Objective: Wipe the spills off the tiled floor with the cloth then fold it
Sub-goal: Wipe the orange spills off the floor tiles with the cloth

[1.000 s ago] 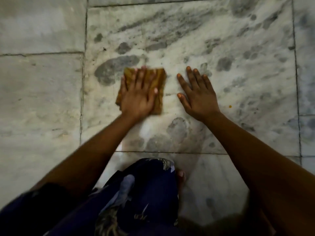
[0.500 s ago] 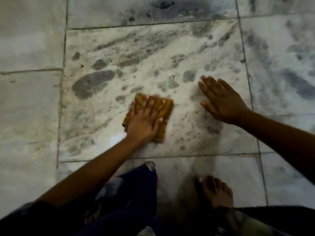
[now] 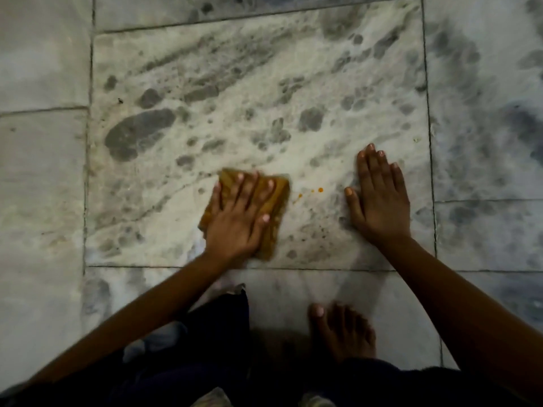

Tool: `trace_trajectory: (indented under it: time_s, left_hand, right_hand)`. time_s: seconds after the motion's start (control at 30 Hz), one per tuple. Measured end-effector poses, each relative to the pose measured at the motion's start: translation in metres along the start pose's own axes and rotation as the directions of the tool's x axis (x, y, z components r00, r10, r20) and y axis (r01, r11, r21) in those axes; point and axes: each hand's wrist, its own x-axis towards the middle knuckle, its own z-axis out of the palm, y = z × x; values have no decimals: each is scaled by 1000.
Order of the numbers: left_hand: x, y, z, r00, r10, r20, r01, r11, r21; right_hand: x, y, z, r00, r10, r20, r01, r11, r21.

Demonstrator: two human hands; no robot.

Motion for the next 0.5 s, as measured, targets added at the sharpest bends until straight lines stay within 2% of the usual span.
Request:
trace_trajectory:
  time_s: [0.17,0.27,0.33,0.4,0.5]
  left_hand:
    - [88,-31,-18,967,-253,-32,251,966,-54]
    - [88,-4,-12,950,-308,-53,302,948,-97]
    - [54,38,0,973,-219,-73,212,973,-95]
    - [15,72,9,997,-50,-65,45,996,-78]
    - [4,69,10,995,97,-35,-99,992,-80]
  right_hand:
    - [-1,0,0,1000,-14,-23,14,1000,-10]
    - [1,-2,-5,999,-24,-21,25,999,47]
    - [-4,3,-8,999,-28,-40,31,997,69]
    - [-15,15,-10,997,52,-59,-49,997,52]
    - [-29,31,-8,981,187,-44,-186,982,24]
